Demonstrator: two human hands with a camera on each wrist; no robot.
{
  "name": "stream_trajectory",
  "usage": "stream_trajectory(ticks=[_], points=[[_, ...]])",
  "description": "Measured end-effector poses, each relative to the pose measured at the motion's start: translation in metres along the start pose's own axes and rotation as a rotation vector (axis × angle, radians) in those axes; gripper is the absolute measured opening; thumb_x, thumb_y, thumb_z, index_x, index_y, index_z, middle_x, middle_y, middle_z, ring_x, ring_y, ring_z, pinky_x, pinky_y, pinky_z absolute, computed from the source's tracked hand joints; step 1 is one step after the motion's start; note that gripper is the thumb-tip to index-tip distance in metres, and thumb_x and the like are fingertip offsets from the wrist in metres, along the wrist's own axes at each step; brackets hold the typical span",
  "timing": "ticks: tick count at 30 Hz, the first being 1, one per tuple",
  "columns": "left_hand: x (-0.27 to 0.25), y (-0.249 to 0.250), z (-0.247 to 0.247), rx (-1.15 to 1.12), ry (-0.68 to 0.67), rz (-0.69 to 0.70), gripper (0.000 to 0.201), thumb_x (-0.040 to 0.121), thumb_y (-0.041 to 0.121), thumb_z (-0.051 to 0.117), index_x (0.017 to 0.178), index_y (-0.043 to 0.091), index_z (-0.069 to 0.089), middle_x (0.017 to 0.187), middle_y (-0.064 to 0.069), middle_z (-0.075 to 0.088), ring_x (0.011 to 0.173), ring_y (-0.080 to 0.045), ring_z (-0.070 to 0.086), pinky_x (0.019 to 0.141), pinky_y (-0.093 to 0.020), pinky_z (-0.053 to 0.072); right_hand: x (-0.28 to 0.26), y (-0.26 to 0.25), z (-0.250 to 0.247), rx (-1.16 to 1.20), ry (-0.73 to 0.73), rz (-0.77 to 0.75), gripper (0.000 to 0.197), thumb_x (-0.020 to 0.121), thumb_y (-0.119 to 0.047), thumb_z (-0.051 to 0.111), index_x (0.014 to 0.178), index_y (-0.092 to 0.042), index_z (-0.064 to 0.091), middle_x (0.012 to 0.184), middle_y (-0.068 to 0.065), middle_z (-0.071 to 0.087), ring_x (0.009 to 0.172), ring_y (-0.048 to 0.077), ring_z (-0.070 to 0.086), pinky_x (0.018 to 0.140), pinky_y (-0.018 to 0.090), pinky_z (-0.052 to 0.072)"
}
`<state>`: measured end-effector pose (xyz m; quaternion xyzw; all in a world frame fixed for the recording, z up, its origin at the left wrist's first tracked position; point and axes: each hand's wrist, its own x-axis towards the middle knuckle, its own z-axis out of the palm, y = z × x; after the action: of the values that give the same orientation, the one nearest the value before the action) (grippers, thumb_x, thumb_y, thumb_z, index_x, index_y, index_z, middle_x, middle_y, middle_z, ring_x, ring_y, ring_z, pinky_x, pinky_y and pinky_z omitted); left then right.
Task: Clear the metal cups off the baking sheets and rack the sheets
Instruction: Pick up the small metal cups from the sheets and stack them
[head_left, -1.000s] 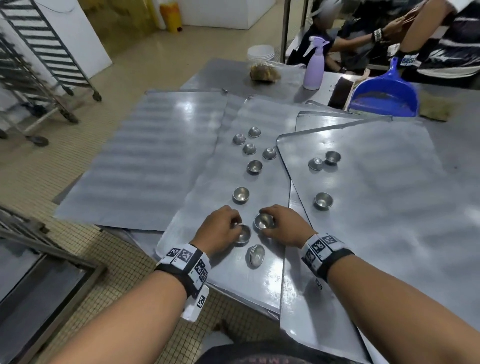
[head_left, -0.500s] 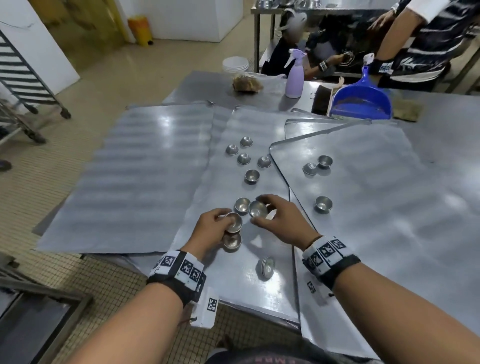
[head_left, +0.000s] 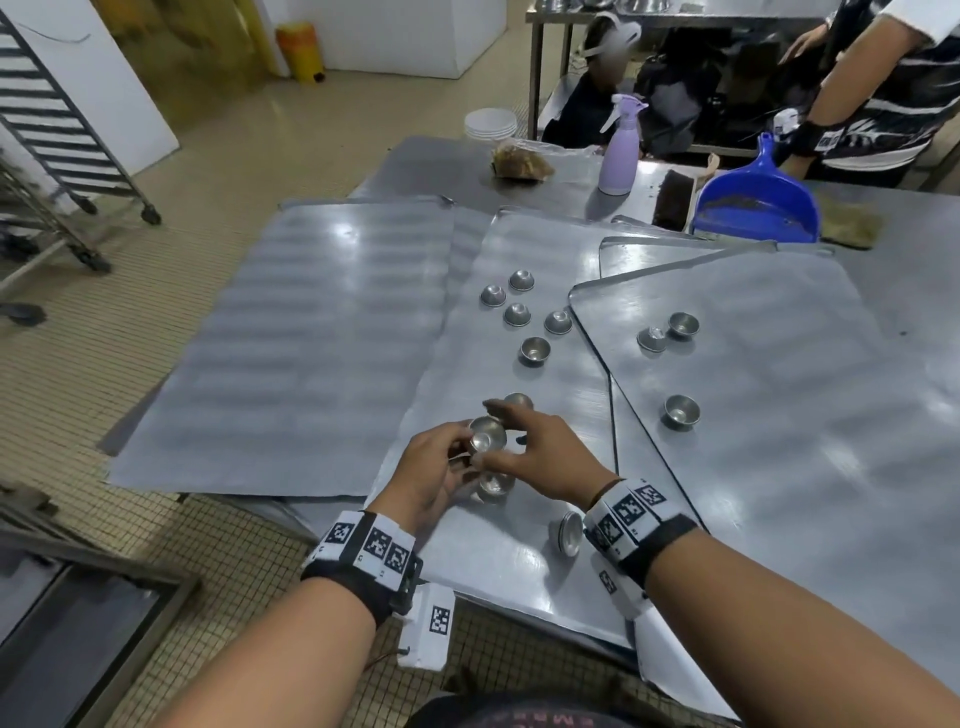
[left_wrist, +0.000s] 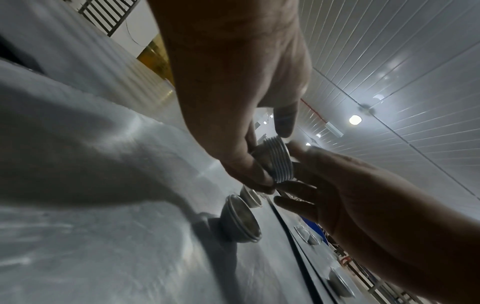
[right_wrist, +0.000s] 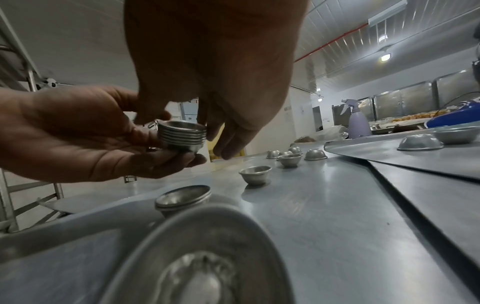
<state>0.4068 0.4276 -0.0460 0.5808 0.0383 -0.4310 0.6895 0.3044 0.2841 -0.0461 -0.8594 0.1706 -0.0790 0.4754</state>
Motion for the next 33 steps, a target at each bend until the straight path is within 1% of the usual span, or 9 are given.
stream_trajectory(ticks=[2, 4, 8, 12, 18, 24, 28, 30, 33], points=[[0.001, 0.001, -0.007, -0.025, 0.033, 0.014, 0.028, 0.094, 0.010, 0.060, 0.116, -0.007, 0.067, 0.101, -0.024, 0.075, 0.086, -0.031, 0.076, 0.086, -0.043, 0.061, 0.003, -0.002, 0.000, 0.024, 0.071, 0.035, 0.056, 0.087, -0.047, 0.070, 0.137, -0.029, 0.054, 0.126, -0.008, 0.063, 0.109, 0.003, 0.061, 0.093, 0.025, 0.049], [0.003, 0.002, -0.015, -0.037, 0.076, 0.023, 0.028, 0.094, 0.010, 0.062, 0.117, -0.005, 0.065, 0.100, -0.024, 0.076, 0.088, -0.035, 0.077, 0.097, -0.048, 0.057, 0.006, 0.001, -0.001, -0.055, 0.110, 0.063, 0.043, 0.091, -0.038, 0.065, 0.131, -0.025, 0.058, 0.124, -0.005, 0.065, 0.100, 0.008, 0.063, 0.093, 0.031, 0.051], [0.005, 0.004, -0.028, -0.048, 0.132, 0.027, 0.033, 0.094, 0.015, 0.063, 0.121, -0.005, 0.064, 0.105, -0.028, 0.075, 0.089, -0.037, 0.076, 0.098, -0.050, 0.057, 0.003, 0.009, 0.009, -0.420, -0.208, 0.098, 0.066, 0.078, -0.052, 0.069, 0.138, -0.032, 0.052, 0.136, -0.002, 0.055, 0.113, 0.019, 0.059, 0.091, 0.032, 0.047], [0.005, 0.003, -0.032, -0.045, 0.141, 0.024, 0.032, 0.094, 0.016, 0.064, 0.118, -0.004, 0.065, 0.101, -0.025, 0.076, 0.090, -0.036, 0.077, 0.101, -0.052, 0.055, 0.001, 0.012, 0.018, -0.563, -0.251, 0.046, 0.057, 0.077, -0.048, 0.071, 0.130, -0.033, 0.058, 0.125, -0.004, 0.059, 0.112, 0.021, 0.060, 0.092, 0.032, 0.047], [0.006, -0.001, -0.023, -0.066, 0.143, 0.002, 0.022, 0.100, 0.028, 0.063, 0.100, 0.006, 0.066, 0.095, -0.017, 0.078, 0.090, -0.033, 0.076, 0.083, -0.045, 0.061, 0.013, 0.002, 0.007, -0.146, 0.094, 0.038, 0.059, 0.074, -0.048, 0.080, 0.126, -0.027, 0.063, 0.113, -0.005, 0.069, 0.097, 0.011, 0.066, 0.086, 0.029, 0.054], [0.006, -0.003, -0.003, -0.027, 0.053, -0.004, 0.023, 0.100, 0.018, 0.060, 0.107, -0.002, 0.071, 0.094, -0.020, 0.075, 0.074, -0.024, 0.072, 0.070, -0.034, 0.059, 0.011, -0.010, 0.014, -0.207, -0.017, 0.057, 0.071, 0.074, -0.057, 0.077, 0.138, -0.037, 0.054, 0.120, -0.005, 0.066, 0.104, 0.012, 0.062, 0.087, 0.027, 0.050], [0.012, -0.007, -0.003, -0.029, 0.059, -0.018, 0.024, 0.099, 0.022, 0.063, 0.109, 0.001, 0.070, 0.095, -0.017, 0.077, 0.082, -0.028, 0.076, 0.087, -0.042, 0.059, -0.008, -0.006, -0.016, -0.133, 0.043, 0.079, 0.063, 0.080, -0.056, 0.074, 0.134, -0.031, 0.056, 0.124, -0.009, 0.063, 0.103, 0.006, 0.062, 0.090, 0.028, 0.050], [0.014, -0.009, -0.002, -0.009, 0.044, -0.023, 0.026, 0.097, 0.024, 0.066, 0.111, 0.003, 0.071, 0.100, -0.018, 0.078, 0.093, -0.033, 0.077, 0.096, -0.046, 0.058, -0.026, 0.005, -0.038, -0.205, -0.039, 0.141, 0.059, 0.078, -0.057, 0.074, 0.129, -0.033, 0.059, 0.124, -0.011, 0.063, 0.097, 0.006, 0.062, 0.088, 0.029, 0.052], [0.017, -0.015, 0.001, 0.052, 0.006, 0.000, 0.024, 0.094, 0.019, 0.069, 0.111, 0.002, 0.074, 0.105, -0.021, 0.077, 0.101, -0.036, 0.075, 0.100, -0.049, 0.056, -0.056, 0.022, -0.054, -0.374, -0.286, 0.182, 0.077, 0.066, -0.064, 0.077, 0.134, -0.037, 0.053, 0.126, -0.016, 0.057, 0.100, 0.004, 0.060, 0.086, 0.028, 0.053]])
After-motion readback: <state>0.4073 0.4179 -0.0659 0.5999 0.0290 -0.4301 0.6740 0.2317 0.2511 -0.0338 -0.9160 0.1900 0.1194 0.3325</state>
